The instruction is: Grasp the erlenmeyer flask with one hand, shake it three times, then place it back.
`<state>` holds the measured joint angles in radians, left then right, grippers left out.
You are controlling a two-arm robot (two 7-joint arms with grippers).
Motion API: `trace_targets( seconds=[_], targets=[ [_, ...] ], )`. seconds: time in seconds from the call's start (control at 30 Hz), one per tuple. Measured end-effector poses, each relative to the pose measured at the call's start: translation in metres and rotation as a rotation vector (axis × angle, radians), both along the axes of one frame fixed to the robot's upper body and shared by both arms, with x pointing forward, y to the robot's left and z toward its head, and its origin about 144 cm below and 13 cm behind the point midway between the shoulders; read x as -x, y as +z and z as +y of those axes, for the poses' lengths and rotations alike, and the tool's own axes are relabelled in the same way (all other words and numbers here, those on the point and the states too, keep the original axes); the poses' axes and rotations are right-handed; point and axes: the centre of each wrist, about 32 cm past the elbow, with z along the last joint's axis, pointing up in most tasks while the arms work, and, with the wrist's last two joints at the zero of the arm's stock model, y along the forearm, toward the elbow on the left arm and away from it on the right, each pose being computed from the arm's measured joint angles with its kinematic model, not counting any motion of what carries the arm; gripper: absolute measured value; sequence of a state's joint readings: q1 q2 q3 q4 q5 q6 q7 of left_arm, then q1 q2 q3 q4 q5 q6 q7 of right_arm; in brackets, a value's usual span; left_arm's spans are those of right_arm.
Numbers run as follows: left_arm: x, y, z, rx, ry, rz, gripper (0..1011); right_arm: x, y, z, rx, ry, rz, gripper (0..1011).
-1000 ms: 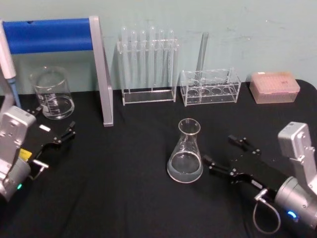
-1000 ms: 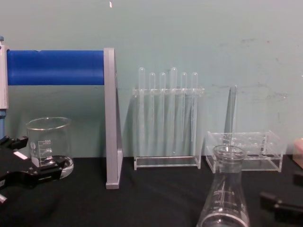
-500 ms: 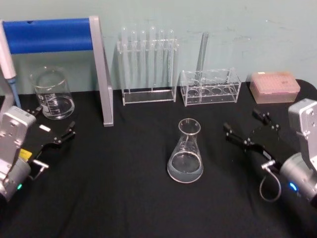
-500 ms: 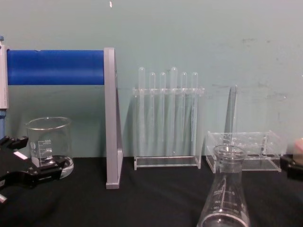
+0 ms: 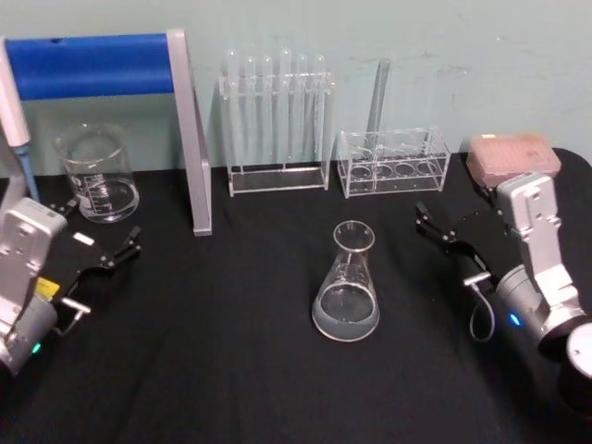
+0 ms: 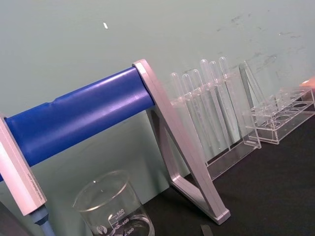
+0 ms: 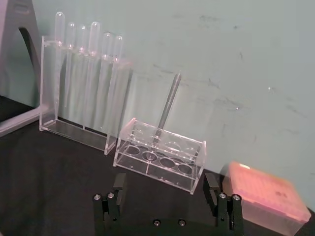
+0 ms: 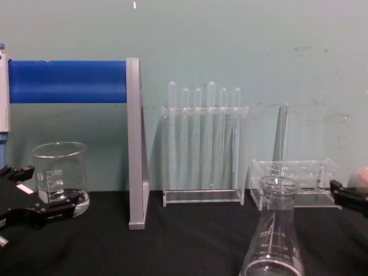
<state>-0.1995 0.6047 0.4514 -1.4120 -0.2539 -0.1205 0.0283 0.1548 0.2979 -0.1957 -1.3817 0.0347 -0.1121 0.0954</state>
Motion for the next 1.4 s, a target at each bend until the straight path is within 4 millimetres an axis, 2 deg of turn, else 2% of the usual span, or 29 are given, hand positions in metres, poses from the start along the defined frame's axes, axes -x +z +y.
trace_targets(
  seconds=[0.27, 1.4],
  targets=[
    [0.0000, 0.0000, 0.0000, 0.000, 0.000, 0.000, 1001, -0.0026, -0.0056, 0.0036, 0.030, -0.005, -0.009, 1000],
    [0.0000, 0.0000, 0.0000, 0.000, 0.000, 0.000, 1001, -0.0026, -0.0048, 0.0027, 0.029, -0.004, -0.009, 1000]
  ],
)
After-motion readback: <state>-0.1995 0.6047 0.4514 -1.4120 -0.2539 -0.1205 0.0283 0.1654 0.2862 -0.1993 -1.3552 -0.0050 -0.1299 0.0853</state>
